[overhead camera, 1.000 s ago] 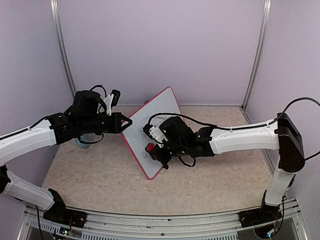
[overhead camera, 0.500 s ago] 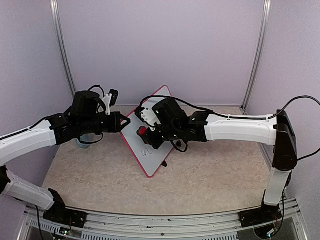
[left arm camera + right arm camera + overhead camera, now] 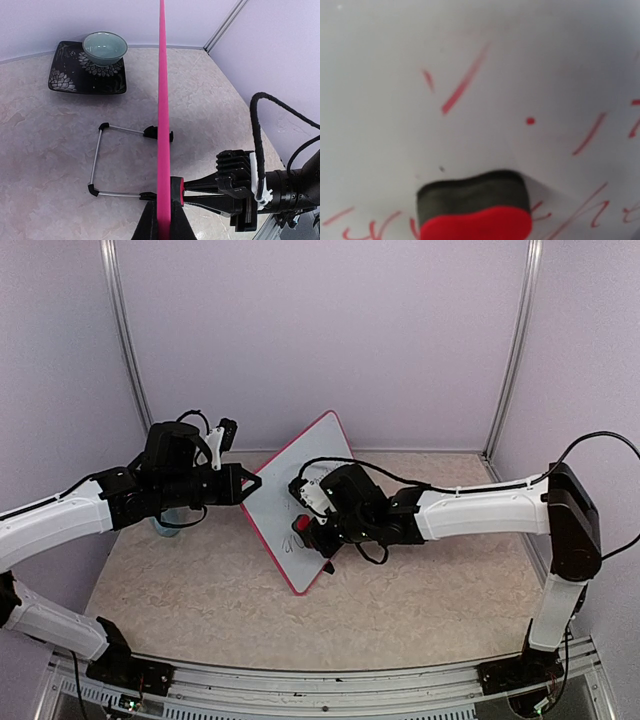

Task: Erase the whiteboard
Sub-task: Erase the whiteboard at the center of the board.

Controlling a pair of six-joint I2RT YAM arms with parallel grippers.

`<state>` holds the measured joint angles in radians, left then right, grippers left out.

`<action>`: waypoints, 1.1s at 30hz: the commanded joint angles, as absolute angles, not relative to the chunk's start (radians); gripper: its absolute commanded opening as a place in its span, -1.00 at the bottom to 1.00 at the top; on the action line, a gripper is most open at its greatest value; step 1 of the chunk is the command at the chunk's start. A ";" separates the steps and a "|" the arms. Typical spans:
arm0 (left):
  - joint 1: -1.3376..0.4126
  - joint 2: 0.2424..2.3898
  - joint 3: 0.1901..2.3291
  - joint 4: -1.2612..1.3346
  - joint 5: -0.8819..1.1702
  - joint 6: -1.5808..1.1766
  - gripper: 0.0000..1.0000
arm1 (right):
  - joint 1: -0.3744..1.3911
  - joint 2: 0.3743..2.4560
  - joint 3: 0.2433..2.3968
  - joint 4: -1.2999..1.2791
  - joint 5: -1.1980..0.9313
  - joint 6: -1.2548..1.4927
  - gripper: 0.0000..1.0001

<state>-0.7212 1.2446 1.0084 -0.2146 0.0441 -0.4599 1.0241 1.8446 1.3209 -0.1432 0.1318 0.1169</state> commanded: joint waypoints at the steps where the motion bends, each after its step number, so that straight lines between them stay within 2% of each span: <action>1: -0.751 1.257 0.995 -0.206 0.129 -0.468 -1.00 | 1.016 1.865 1.393 -0.133 0.111 0.109 -1.00; 9: -0.756 1.253 0.995 -0.218 0.118 -0.468 -1.00 | 1.016 1.929 1.652 -0.211 0.136 0.027 -1.00; 13: -0.756 1.248 0.991 -0.219 0.114 -0.469 -1.00 | 1.013 1.941 1.696 -0.221 0.147 0.011 -1.00; 26: -0.756 1.267 0.998 -0.210 0.125 -0.462 -1.00 | 1.007 1.880 1.367 -0.121 0.078 0.120 -1.00; 33: -0.759 1.278 1.006 -0.204 0.131 -0.470 -1.00 | 1.007 1.853 1.362 -0.126 0.090 0.112 -1.00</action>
